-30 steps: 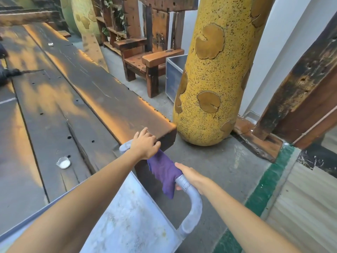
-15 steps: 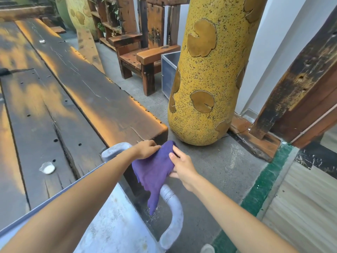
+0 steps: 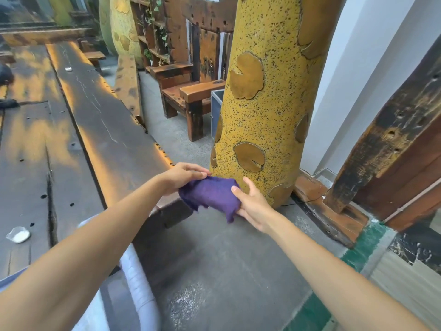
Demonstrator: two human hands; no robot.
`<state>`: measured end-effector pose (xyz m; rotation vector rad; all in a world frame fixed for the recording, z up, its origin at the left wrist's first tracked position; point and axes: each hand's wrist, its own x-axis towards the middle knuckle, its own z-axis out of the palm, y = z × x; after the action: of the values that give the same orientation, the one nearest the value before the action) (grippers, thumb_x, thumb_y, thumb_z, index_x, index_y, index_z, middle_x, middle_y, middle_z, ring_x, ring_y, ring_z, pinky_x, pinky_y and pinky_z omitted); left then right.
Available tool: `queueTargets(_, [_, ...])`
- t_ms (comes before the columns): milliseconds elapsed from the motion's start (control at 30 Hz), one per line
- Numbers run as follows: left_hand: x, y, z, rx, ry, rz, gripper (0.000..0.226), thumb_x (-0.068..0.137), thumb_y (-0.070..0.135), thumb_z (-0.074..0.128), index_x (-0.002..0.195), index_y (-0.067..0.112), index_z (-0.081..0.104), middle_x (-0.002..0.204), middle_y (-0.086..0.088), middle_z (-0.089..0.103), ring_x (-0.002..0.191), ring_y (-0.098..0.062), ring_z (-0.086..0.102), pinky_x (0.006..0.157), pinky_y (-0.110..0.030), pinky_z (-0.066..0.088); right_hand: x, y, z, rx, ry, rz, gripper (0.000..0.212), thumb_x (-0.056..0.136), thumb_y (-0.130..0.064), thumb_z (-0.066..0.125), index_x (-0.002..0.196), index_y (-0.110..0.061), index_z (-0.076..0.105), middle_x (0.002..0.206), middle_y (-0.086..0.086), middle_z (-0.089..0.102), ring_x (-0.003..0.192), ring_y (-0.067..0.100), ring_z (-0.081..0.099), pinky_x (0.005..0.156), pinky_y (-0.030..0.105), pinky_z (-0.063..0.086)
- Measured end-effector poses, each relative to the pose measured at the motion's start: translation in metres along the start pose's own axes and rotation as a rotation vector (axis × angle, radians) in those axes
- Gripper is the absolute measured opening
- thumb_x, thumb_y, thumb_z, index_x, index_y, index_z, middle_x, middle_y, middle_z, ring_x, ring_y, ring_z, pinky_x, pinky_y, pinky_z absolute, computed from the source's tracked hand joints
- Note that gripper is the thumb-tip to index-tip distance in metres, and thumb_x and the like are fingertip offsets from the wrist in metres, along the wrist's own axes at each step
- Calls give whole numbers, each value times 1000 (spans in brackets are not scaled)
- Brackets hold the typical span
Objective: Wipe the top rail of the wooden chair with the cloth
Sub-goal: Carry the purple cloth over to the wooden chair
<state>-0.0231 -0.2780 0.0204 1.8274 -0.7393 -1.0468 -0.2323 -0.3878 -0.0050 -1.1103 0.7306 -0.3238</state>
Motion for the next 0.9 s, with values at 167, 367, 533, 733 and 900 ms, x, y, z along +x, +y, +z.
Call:
queueTargets(167, [35,16,21,19,125,-32,20,95,22,66,113,21,75,106,5,70,96,-12,62,75,-30,51,39,-37,-50,-232,8,-59,51,94,7,66,142,-5,57,131,23,67,121,32,67,108,43,52])
queueTargets(367, [92,27,22,-131,37,-109,33,86,11,75,118,17,72,109,-5,71,90,-13,68,69,-24,57,105,-69,-78,-366,61,-139,51,90,12,66,137,-8,64,120,15,74,103,20,70,100,40,57])
queueTargets(533, [164,30,-2,-170,21,-145,36,82,2,77,115,16,73,112,-10,70,100,-23,70,82,-35,61,177,-98,-86,-476,48,-188,52,90,11,68,138,-8,65,124,14,73,109,23,71,100,41,58])
queueTargets(733, [256,55,-59,-195,128,-158,25,79,14,83,103,14,78,110,-12,76,93,-22,75,76,-31,62,286,-147,-80,-684,15,-194,55,89,6,71,142,-5,60,135,11,68,113,18,68,85,15,56])
queueTargets(900, [314,82,-107,4,194,-109,16,85,16,77,101,16,79,106,-7,77,98,-19,72,84,-31,60,362,-185,-56,-930,-33,-228,62,86,-8,79,145,-12,58,137,6,68,117,19,66,101,31,55])
